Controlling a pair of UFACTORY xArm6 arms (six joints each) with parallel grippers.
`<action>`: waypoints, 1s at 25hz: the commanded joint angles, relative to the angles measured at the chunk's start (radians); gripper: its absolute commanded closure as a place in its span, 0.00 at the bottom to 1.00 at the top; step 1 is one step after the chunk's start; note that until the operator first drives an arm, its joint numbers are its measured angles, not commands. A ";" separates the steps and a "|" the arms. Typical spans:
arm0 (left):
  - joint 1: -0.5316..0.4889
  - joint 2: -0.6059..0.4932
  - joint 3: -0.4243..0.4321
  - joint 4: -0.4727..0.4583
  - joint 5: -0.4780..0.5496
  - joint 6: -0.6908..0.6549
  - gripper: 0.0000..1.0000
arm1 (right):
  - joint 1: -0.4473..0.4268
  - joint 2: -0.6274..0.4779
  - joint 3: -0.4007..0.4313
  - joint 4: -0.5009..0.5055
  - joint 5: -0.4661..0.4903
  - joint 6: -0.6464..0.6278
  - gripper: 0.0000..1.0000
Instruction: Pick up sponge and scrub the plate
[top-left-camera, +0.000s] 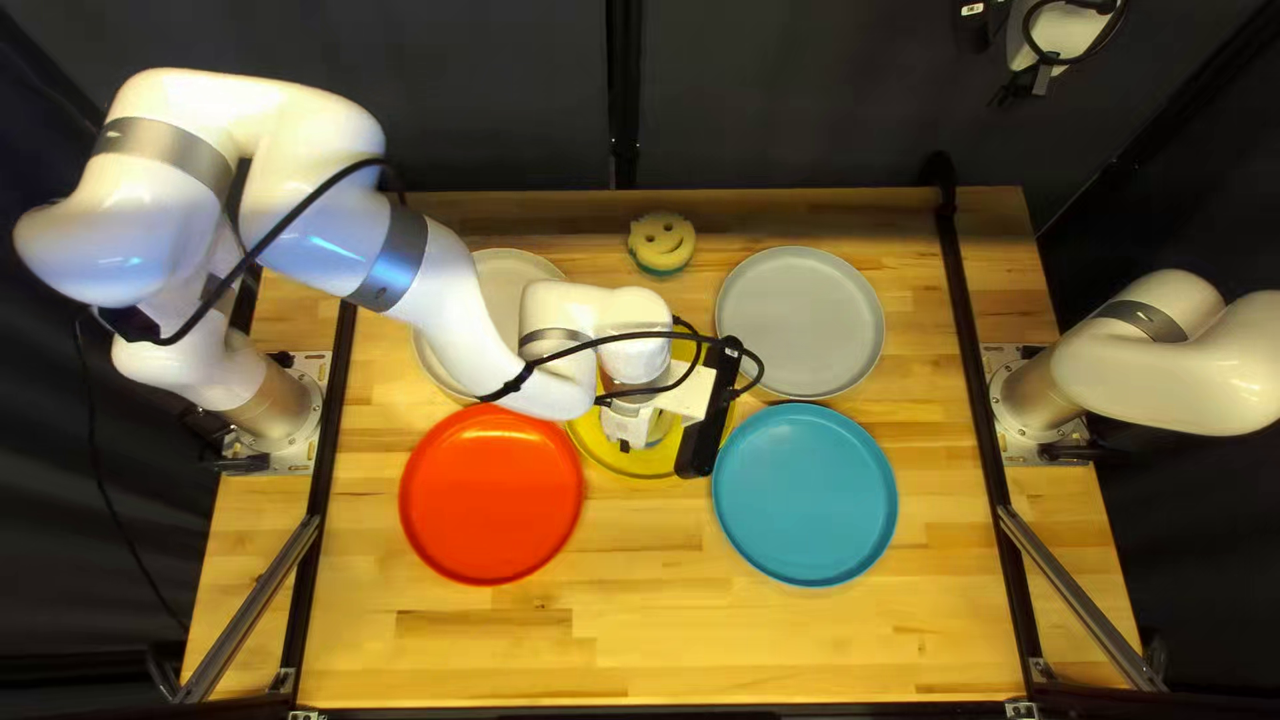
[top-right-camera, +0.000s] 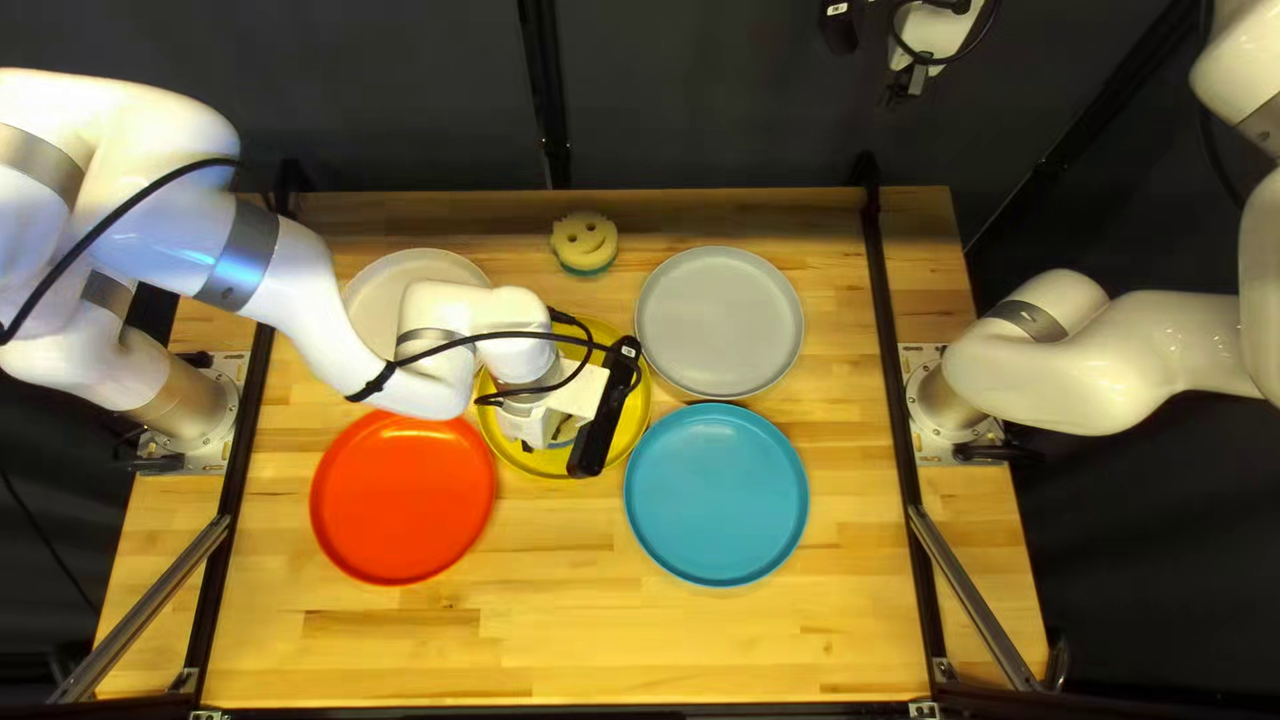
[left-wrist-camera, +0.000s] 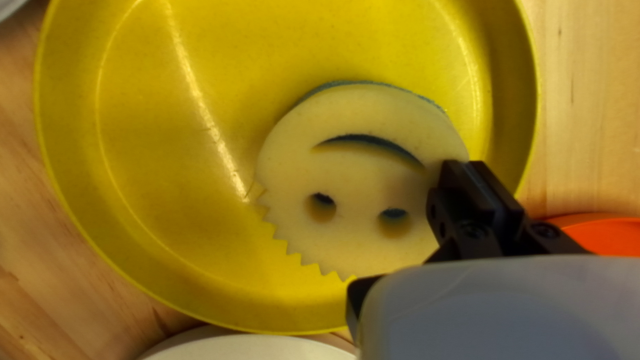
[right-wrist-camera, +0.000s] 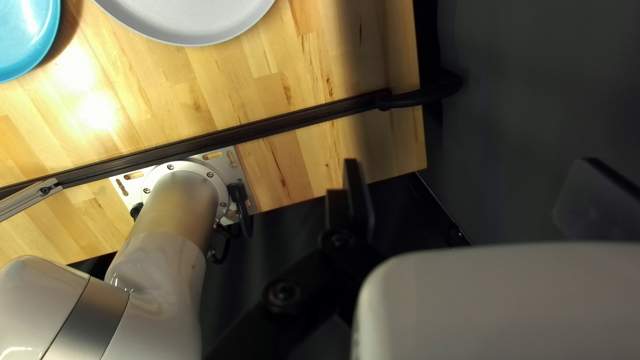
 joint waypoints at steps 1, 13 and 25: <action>-0.089 -0.019 -0.009 0.054 -0.033 -0.117 1.00 | 0.000 0.000 0.000 0.000 0.000 0.000 0.00; -0.332 0.024 -0.040 0.342 -0.133 -0.513 1.00 | 0.000 0.000 0.000 0.000 0.000 0.000 0.00; -0.331 0.050 0.006 0.328 -0.223 -0.514 0.00 | 0.000 0.000 0.000 0.000 0.000 0.000 0.00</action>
